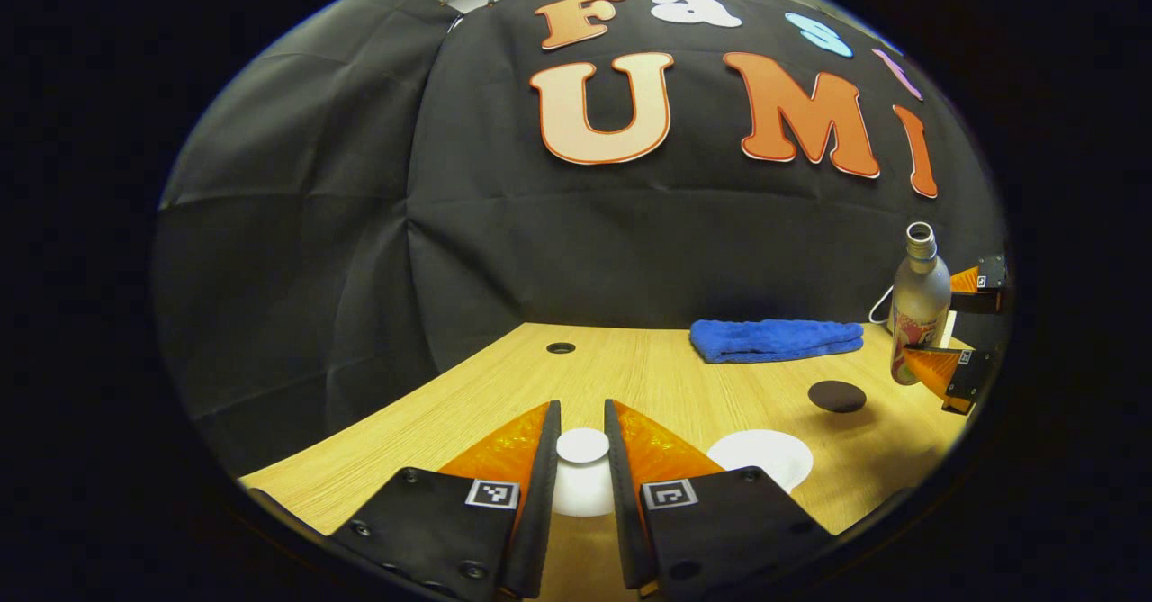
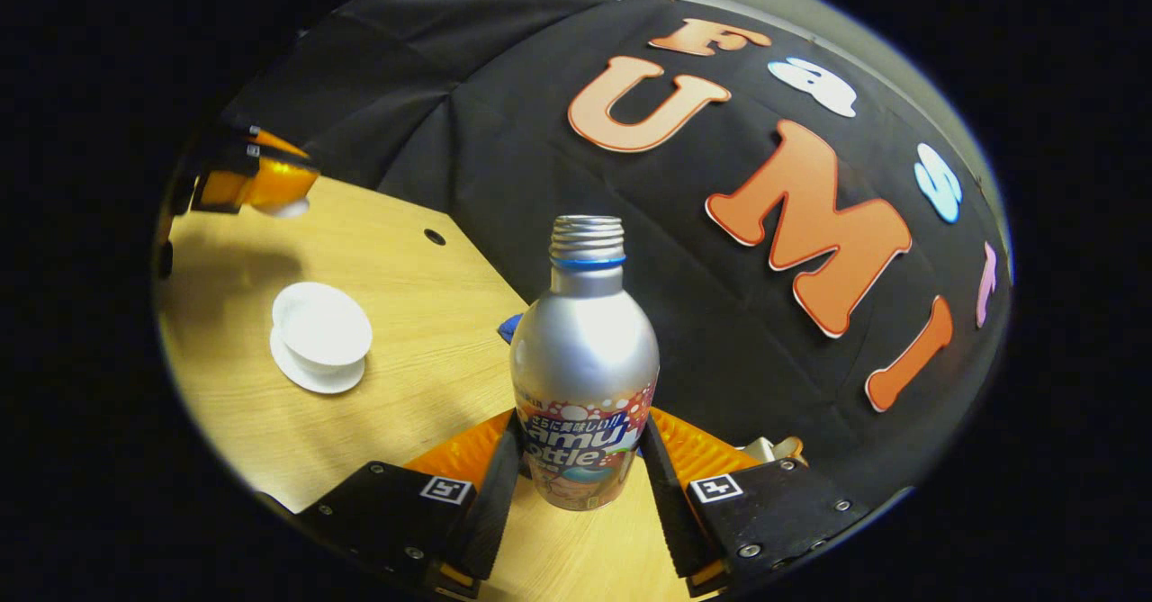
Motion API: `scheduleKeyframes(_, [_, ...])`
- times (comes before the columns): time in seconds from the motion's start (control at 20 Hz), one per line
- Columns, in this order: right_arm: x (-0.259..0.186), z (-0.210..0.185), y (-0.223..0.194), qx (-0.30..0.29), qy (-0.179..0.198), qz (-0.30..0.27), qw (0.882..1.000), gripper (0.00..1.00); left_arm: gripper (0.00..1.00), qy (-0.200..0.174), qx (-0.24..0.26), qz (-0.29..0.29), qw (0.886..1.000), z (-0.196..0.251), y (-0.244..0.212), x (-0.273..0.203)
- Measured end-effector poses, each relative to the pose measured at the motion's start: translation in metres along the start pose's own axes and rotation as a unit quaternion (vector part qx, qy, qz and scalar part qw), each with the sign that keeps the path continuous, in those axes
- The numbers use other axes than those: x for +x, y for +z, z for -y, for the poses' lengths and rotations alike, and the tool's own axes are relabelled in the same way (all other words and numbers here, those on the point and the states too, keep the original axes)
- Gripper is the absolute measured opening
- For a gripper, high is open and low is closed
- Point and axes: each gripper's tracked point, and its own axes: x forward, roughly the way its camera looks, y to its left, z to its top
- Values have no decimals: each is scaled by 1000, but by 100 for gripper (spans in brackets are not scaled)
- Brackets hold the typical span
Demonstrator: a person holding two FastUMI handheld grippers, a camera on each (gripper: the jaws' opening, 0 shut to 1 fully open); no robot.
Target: Open the teacup lid with one hand, grasp the water bottle and pour water into the teacup with the other hand; after pouring, place the water bottle on the coaster and then close the teacup lid.
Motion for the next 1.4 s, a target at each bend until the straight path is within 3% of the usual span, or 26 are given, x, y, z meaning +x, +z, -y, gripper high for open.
scheduleKeyframes(0.15, [3,2,0,-50,-12,7,999,73,32,7,-1,-2,1000,-11,-3,0])
scheduleKeyframes(0.25, [4,-1,4,-92,-22,11,995,73,36,9,-3,-3,1000,-17,-7,0])
scheduleKeyframes(0.55, [8,-29,15,-177,-14,30,984,73,36,13,-4,-1,1000,-28,-10,-2])
scheduleKeyframes(0.6, [10,-31,18,-193,-19,37,980,73,32,14,-5,-2,1000,-30,-10,-3])
scheduleKeyframes(0.65, [9,-28,21,-209,-25,42,977,73,36,15,-6,-3,1000,-32,-11,-2])
scheduleKeyframes(0.75, [7,-28,26,-242,-33,52,968,73,32,16,-11,-4,1000,-37,-13,-4])
scheduleKeyframes(0.85, [6,-29,30,-270,-40,61,960,73,40,24,-12,-7,1000,-43,-17,-4])
scheduleKeyframes(0.9, [6,-31,31,-283,-42,62,956,73,32,28,-12,-8,1000,-46,-18,-3])
scheduleKeyframes(0.95, [8,-34,31,-294,-42,64,953,73,36,30,-14,-6,999,-48,-19,-3])
scheduleKeyframes(1.1, [5,-38,33,-335,-58,80,937,73,32,33,-15,-5,999,-54,-19,-5])
scheduleKeyframes(1.25, [4,-39,45,-376,-78,99,918,73,36,34,-20,-4,999,-58,-20,-8])
scheduleKeyframes(1.4, [5,-34,52,-399,-81,111,907,73,32,35,-21,-3,999,-62,-19,-11])
